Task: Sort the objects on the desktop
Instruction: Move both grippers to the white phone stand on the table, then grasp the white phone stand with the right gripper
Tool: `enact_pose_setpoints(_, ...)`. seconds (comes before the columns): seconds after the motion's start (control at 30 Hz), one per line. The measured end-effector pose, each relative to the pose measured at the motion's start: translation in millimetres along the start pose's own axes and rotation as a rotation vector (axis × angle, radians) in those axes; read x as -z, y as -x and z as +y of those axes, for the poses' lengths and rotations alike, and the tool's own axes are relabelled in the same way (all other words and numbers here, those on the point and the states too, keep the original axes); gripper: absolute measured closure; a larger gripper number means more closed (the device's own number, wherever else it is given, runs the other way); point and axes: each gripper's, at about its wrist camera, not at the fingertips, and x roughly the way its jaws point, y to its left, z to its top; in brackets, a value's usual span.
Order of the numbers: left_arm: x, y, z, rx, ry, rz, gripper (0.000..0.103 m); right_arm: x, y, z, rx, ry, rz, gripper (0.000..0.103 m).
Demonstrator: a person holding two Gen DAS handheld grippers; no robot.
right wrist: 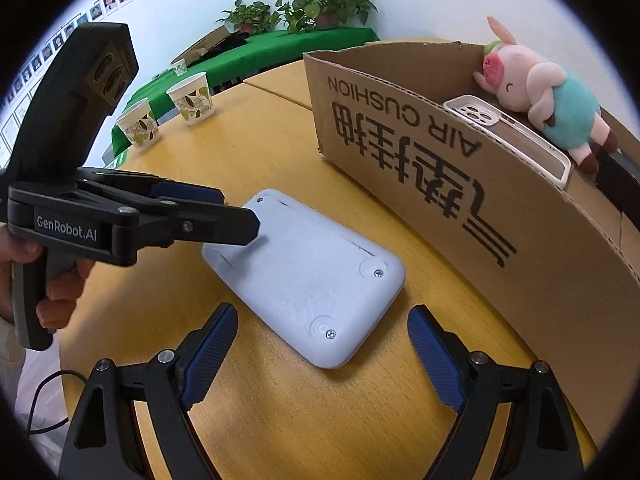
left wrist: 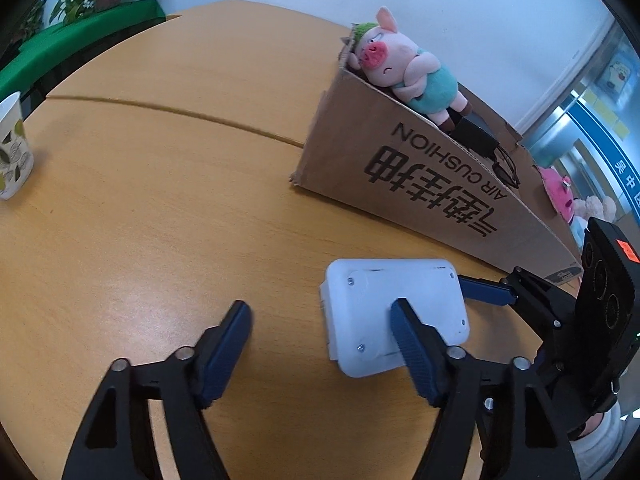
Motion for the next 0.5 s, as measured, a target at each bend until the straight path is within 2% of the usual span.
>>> enact_pose_setpoints(0.17, 9, 14, 21, -0.014, 0.051, -0.028, 0.037, 1, 2, -4, 0.005, -0.028, -0.006, 0.016)
enact_pose_setpoints(0.4, 5, 11, 21, 0.023, 0.004, -0.027, 0.035, 4, 9, -17, 0.031, -0.089, -0.019, 0.016)
enact_pose_setpoints(0.5, -3, 5, 19, 0.047, -0.017, -0.026, 0.035, 3, 8, -20, 0.007, -0.116, -0.036, 0.016)
